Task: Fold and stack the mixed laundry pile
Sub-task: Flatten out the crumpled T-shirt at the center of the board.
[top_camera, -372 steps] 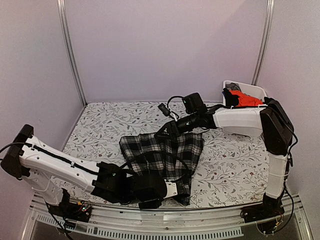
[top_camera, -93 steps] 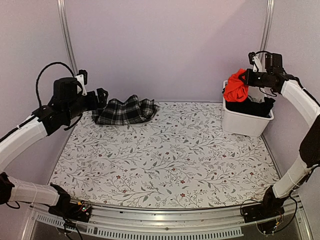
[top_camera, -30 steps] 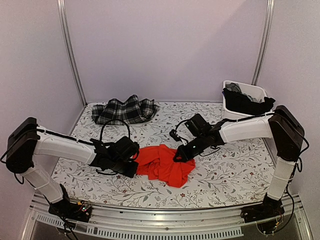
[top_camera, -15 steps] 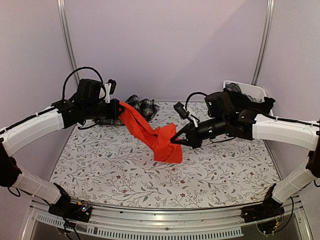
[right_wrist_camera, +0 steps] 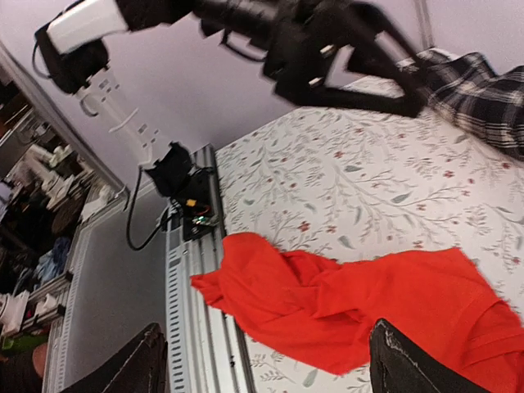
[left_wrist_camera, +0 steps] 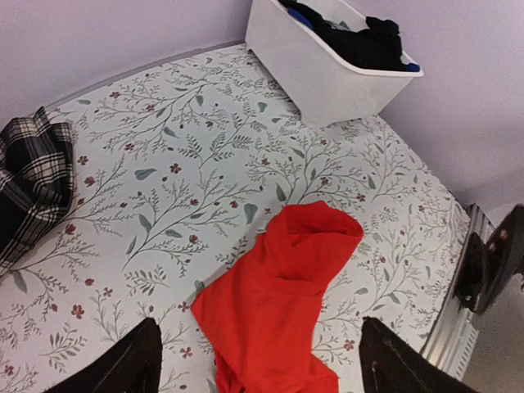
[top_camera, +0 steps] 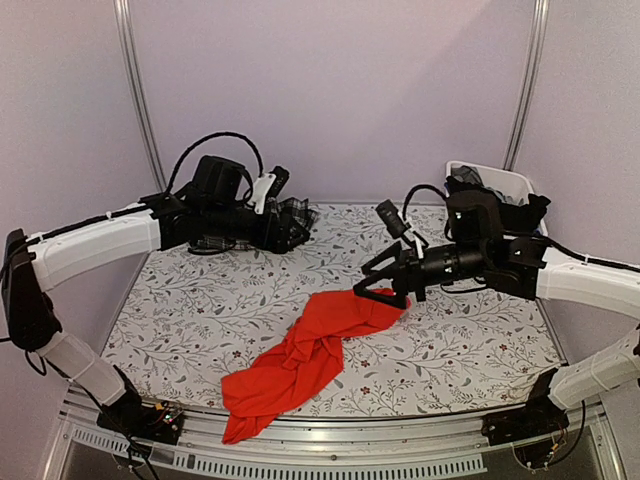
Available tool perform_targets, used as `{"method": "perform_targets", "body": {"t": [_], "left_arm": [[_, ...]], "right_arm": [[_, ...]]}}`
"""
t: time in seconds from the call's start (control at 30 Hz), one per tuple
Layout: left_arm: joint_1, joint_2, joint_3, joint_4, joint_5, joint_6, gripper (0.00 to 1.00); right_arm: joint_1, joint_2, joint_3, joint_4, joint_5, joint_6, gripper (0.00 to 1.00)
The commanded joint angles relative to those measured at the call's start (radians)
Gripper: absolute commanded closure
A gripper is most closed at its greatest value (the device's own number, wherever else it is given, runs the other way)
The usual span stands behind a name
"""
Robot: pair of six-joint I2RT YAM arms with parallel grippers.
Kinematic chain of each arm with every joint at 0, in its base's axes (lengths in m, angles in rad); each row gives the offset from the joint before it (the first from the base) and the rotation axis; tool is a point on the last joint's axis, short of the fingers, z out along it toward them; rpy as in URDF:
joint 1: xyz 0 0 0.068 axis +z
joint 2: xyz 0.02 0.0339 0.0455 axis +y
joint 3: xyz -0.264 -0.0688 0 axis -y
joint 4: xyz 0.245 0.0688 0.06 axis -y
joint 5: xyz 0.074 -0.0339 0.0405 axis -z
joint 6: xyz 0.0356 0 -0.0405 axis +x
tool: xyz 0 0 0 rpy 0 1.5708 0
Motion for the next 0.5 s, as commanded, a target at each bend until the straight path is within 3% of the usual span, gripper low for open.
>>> {"method": "perform_targets", "body": {"t": [0.0, 0.13, 0.3, 0.47], "left_arm": [[0.041, -0.095, -0.168, -0.021, -0.087, -0.097, 0.16], [0.005, -0.176, -0.382, -0.016, -0.074, -0.169, 0.16], [-0.051, -0.255, -0.595, 0.022, -0.059, -0.287, 0.17], [-0.088, -0.325, -0.722, 0.008, -0.069, -0.408, 0.13]], "right_arm": [[-0.143, -0.026, -0.024, -0.052, 0.172, 0.053, 0.16], [-0.153, 0.107, 0.039, -0.103, 0.218, -0.023, 0.18], [-0.137, 0.301, 0.142, -0.121, 0.073, -0.154, 0.23], [-0.007, 0.438, 0.227, -0.184, 0.1, -0.326, 0.21]]}}
